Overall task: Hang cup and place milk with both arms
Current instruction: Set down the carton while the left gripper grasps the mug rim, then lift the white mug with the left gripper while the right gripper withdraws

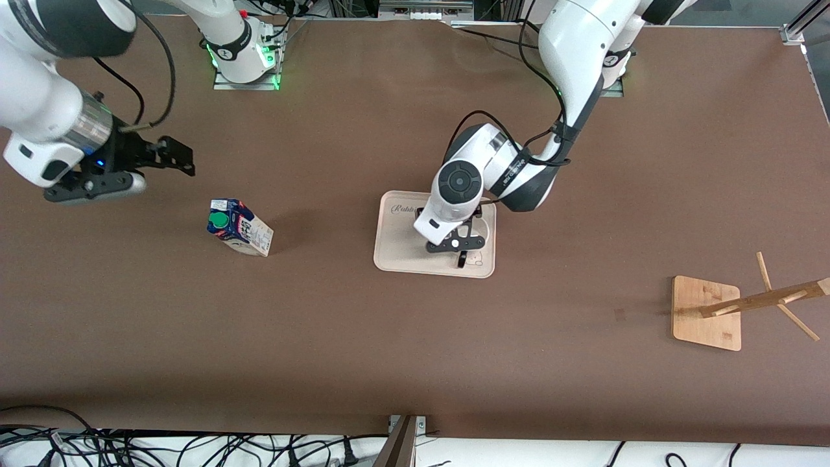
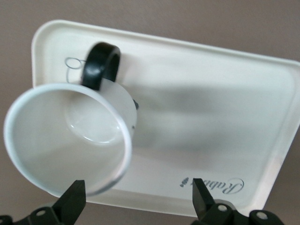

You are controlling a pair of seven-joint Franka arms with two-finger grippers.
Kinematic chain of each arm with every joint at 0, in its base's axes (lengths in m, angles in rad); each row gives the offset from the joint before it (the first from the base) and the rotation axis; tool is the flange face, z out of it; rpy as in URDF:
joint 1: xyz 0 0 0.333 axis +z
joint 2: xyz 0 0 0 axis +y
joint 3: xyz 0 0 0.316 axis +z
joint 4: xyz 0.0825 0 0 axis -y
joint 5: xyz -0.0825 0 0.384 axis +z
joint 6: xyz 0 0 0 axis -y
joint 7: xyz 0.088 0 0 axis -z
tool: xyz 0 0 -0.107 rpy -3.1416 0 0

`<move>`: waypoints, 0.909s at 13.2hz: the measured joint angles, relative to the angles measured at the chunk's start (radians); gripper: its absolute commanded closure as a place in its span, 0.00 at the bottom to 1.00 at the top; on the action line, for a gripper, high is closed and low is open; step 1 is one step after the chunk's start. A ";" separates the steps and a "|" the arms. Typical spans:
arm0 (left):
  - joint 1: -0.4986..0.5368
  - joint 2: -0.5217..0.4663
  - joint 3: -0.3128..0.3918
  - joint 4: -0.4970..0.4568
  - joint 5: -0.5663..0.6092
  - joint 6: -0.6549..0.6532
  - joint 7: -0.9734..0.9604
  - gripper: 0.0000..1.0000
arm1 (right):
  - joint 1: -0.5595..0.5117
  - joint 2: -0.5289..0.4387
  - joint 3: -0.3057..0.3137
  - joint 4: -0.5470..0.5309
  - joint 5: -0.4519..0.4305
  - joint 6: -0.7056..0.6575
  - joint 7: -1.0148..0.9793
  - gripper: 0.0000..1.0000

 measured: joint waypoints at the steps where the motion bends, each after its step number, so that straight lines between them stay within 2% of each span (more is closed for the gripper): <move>1: -0.001 0.001 -0.008 -0.002 0.001 0.000 0.025 0.00 | 0.000 -0.015 0.000 0.000 -0.012 -0.003 0.000 0.00; 6: 0.004 0.005 -0.030 -0.004 0.040 0.000 0.187 0.00 | 0.009 -0.001 0.005 0.054 -0.040 -0.001 0.000 0.00; 12: 0.044 0.018 -0.028 -0.006 0.047 0.000 0.254 0.00 | 0.002 0.066 -0.003 0.066 -0.040 -0.003 0.000 0.00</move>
